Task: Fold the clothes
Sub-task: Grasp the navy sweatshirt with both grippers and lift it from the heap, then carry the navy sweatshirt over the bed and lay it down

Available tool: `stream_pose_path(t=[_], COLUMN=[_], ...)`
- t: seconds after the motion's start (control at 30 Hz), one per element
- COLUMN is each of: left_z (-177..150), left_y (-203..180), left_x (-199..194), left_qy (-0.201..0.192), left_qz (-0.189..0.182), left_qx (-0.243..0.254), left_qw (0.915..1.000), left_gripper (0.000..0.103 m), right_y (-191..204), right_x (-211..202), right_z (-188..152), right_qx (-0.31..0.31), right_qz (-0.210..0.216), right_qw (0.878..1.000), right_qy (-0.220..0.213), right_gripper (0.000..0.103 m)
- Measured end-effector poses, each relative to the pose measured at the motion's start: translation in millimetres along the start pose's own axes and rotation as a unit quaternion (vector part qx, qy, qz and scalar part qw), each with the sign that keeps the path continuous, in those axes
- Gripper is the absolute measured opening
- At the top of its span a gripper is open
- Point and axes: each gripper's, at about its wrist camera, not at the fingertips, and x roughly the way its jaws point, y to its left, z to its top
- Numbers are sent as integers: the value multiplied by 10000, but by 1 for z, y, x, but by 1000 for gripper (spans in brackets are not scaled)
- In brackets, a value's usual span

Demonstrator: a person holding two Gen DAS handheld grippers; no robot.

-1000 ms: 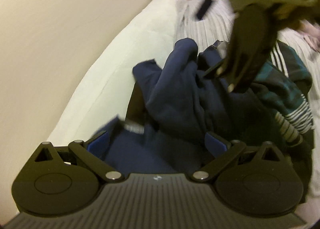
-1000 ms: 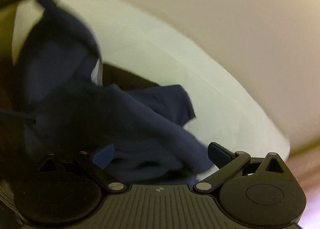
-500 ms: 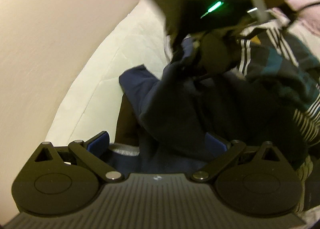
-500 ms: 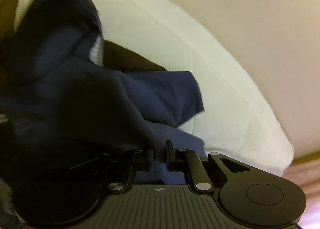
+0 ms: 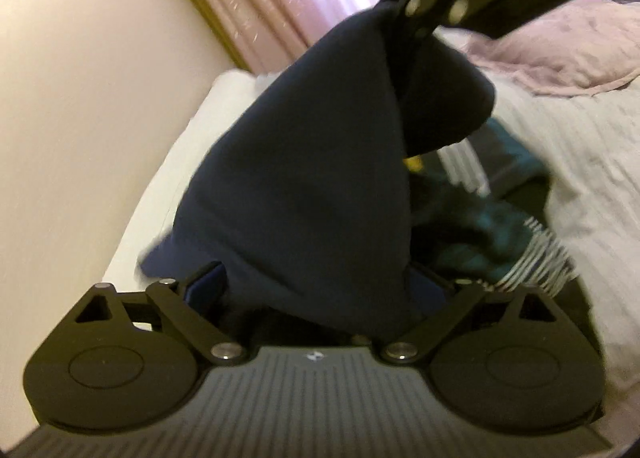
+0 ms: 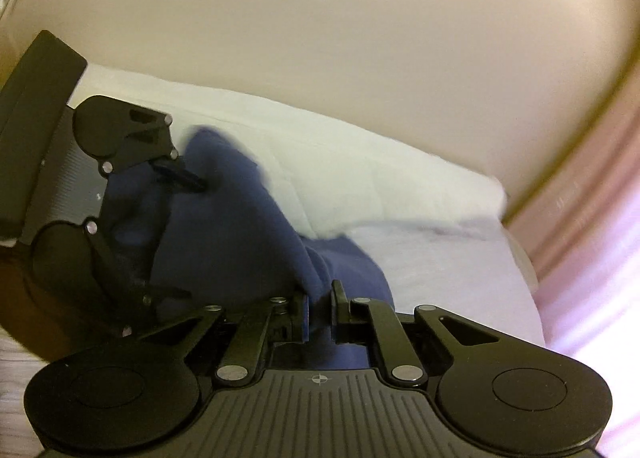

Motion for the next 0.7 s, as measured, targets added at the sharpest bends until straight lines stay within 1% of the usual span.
stream_pose_path(t=[0.07,0.13,0.2,0.27,0.33,0.4,0.43,0.5,0.57,0.63,0.7], left_z=[15,30,45,59,74,88,94,104,113,119,124], left_y=[-18,-43,-72,-103,-141,-180,-199,-232,-262,-283,-301], left_x=[-16,-39,-64,-90,-111,-130,-138,-150,-157,-160,-160], left_qy=[-112,-259,-426,-585,-682,-780,-822,-845,-825,-749,-647], left_qz=[-105,-285,-494,-723,-1066,-1415,-1631,-2037,-2362,-2590,-2785], left_qx=[102,240,390,532,661,823,878,944,1013,1094,1182], left_qw=[9998,9990,9971,9942,9898,9834,9792,9708,9629,9567,9509], left_gripper=[74,70,70,72,75,76,76,78,80,80,80], right_y=[-7,-14,-19,-26,-27,-18,-17,-16,-16,-16,-9], right_x=[-32,-67,-104,-142,-181,-224,-242,-268,-286,-304,-315], right_z=[-25,-51,-80,-108,-137,-174,-196,-242,-295,-349,-397], right_qx=[284,583,875,1114,1348,1618,1756,2035,2358,2664,2942], right_qz=[-192,-422,-654,-893,-1146,-1453,-1654,-2050,-2389,-2711,-2999], right_qw=[9994,9974,9940,9895,9835,9738,9666,9474,9197,8853,8448], right_qy=[10,0,59,207,391,663,868,1382,2039,2681,3312], right_gripper=[7,7,7,7,7,7,7,8,8,9,10])
